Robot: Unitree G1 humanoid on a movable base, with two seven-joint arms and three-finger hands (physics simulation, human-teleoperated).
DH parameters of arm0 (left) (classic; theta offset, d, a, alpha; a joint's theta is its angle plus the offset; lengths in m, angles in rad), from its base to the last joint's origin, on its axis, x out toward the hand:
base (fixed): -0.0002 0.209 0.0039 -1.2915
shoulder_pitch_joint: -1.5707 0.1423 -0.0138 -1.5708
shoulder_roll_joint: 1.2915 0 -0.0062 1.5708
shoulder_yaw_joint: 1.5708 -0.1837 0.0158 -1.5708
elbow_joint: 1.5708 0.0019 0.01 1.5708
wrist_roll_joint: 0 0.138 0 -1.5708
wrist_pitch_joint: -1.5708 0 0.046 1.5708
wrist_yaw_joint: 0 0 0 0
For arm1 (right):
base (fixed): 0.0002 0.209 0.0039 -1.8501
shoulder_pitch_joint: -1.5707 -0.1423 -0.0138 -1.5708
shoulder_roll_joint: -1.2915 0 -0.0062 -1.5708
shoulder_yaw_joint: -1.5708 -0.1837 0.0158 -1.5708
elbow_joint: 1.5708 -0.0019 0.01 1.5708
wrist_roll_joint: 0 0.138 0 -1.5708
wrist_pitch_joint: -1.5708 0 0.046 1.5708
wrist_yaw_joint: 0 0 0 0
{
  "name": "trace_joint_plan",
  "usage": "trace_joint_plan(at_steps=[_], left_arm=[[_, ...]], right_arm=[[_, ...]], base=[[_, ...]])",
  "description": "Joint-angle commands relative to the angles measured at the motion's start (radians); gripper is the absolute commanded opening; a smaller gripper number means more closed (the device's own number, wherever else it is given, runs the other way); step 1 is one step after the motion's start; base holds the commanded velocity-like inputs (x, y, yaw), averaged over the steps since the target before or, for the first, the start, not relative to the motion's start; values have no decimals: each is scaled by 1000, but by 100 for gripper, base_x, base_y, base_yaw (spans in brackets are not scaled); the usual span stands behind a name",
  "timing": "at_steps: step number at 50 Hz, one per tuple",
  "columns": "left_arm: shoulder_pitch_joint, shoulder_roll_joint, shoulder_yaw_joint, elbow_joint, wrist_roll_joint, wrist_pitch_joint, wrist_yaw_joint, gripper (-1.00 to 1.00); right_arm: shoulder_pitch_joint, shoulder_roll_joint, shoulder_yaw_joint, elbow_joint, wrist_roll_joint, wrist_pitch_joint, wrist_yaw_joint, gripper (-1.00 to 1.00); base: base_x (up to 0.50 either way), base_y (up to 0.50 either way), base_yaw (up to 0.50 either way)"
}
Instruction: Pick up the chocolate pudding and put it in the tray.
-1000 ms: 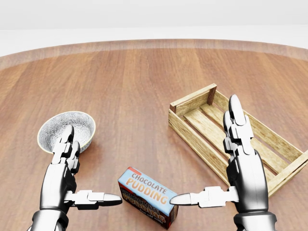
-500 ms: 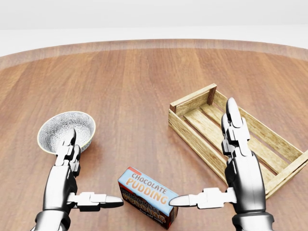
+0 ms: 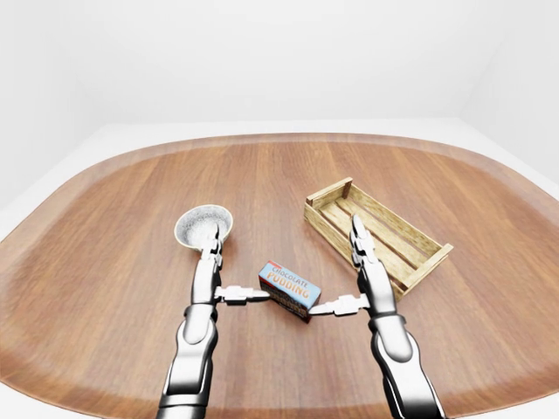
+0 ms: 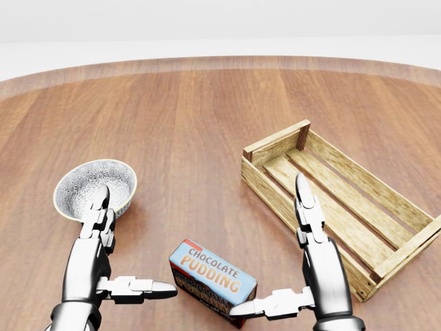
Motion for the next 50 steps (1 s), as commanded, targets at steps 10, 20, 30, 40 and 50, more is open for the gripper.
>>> trace_joint_plan(at_steps=[10,20,30,40,50], left_arm=[[-1,0,6,-3,-16,-10,-9,100],[2,0,4,-15,-15,-1,-9,100],[2,0,5,-11,-16,-5,-9,100],[-3,0,6,3,-17,-14,-7,100],[-4,0,5,8,-17,-19,-8,100]], right_arm=[[0,3,52,88,-42,0,-21,100],[-3,3,63,148,-66,0,-31,100],[-13,5,73,216,-93,0,-37,100],[-37,9,68,281,-110,0,-39,100],[-42,13,72,312,-120,0,-42,100]], base=[[0,0,0],[0,0,0],[0,0,0],[0,0,0],[0,0,0]])
